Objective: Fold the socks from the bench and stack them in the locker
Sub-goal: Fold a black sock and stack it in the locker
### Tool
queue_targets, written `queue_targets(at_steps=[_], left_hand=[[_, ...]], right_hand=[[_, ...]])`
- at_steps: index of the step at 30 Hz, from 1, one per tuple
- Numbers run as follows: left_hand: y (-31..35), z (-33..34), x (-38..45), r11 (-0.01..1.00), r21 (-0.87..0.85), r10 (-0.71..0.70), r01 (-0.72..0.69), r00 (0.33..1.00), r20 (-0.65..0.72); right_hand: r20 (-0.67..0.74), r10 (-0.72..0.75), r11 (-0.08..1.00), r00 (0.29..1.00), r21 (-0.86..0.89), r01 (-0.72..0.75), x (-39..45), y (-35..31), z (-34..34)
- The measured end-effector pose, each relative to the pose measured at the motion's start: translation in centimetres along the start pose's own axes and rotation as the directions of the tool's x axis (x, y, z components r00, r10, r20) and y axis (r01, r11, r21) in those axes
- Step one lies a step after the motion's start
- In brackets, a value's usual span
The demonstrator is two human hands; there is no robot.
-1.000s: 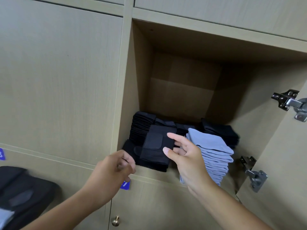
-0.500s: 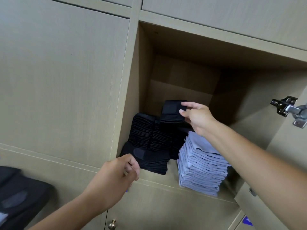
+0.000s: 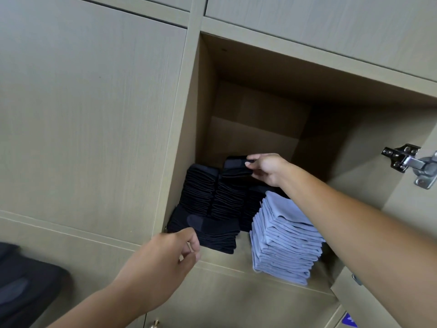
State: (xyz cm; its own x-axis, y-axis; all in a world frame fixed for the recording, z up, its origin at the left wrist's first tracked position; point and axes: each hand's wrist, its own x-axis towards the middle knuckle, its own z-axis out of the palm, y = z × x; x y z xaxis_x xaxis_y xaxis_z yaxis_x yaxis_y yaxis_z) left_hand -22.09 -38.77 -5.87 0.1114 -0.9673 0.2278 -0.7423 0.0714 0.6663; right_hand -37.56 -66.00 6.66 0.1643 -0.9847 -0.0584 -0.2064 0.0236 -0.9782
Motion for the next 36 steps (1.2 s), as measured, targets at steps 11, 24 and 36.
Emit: queue_targets(at_steps=[11,24,36], left_hand=[[-0.2,-0.3,-0.1,0.999,-0.039,0.001,-0.001,1.0,0.006],[-0.8,-0.6,-0.2,0.997,-0.064,-0.036,0.038,0.999,0.028],[-1.3,-1.9,-0.6,0.995,-0.049,-0.082,0.082,0.997,0.01]], right_hand=[[0.005,0.041,0.955,0.999,-0.293,-0.037,0.8,1.5,0.8],[0.105,-0.119,0.626,0.987,-0.764,0.156,0.1,1.4,1.8],[0.254,-0.498,0.512,0.829,-0.686,0.518,-6.9,3.7,2.9]])
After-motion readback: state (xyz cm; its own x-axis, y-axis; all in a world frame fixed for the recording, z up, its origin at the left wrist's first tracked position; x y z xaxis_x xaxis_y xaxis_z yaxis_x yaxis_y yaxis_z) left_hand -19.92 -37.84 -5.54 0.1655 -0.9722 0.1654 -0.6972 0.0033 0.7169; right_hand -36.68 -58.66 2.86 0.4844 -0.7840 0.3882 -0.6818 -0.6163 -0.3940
